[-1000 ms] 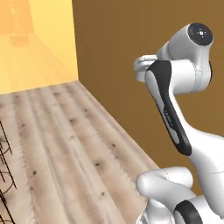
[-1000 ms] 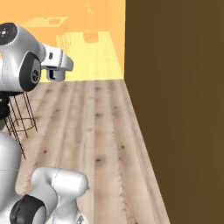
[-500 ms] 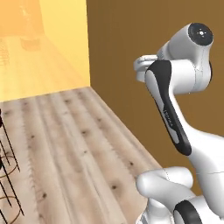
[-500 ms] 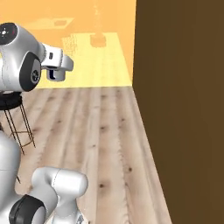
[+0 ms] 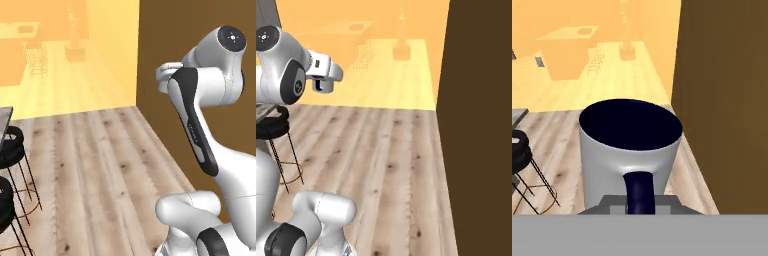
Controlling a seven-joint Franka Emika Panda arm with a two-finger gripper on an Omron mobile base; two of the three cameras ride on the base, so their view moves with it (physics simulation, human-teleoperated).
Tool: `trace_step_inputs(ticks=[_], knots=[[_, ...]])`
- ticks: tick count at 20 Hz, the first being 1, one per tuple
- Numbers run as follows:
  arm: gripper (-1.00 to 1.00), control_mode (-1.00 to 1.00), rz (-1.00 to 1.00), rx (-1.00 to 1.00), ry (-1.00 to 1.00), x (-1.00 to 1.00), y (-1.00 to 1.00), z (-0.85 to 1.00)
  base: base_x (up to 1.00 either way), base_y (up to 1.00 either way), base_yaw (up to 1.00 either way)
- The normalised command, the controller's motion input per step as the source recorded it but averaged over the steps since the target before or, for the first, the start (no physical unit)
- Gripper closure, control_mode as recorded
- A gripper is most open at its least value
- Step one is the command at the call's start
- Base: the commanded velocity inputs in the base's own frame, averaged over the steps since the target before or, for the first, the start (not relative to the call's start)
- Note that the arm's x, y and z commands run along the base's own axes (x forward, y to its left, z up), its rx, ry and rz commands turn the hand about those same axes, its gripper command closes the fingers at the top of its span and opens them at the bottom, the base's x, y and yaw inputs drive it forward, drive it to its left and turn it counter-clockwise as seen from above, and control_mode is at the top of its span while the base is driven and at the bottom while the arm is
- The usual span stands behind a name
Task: There is a tray on the dining counter. Grab the cup, mug, and pitcher and place them on the tray. The pitcher may be placed next to the tray if it cannot fit the tray.
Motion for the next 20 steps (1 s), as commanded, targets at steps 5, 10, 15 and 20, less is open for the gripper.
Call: trace_step_inputs(ticks=[5,10,15,20], knots=[[1.0,1.0,0.0,0.0,0.0,0.0,0.0,0.0,1.0,-0.17,0.57],[1.0,1.0,0.0,0.0,0.0,0.0,0.0,0.0,1.0,-0.19,0.57],[1.0,1.0,0.0,0.0,0.0,0.0,0.0,0.0,1.0,-0.26,0.53],[1.0,1.0,0.0,0.0,0.0,0.0,0.0,0.0,0.97,-0.44,0.53]])
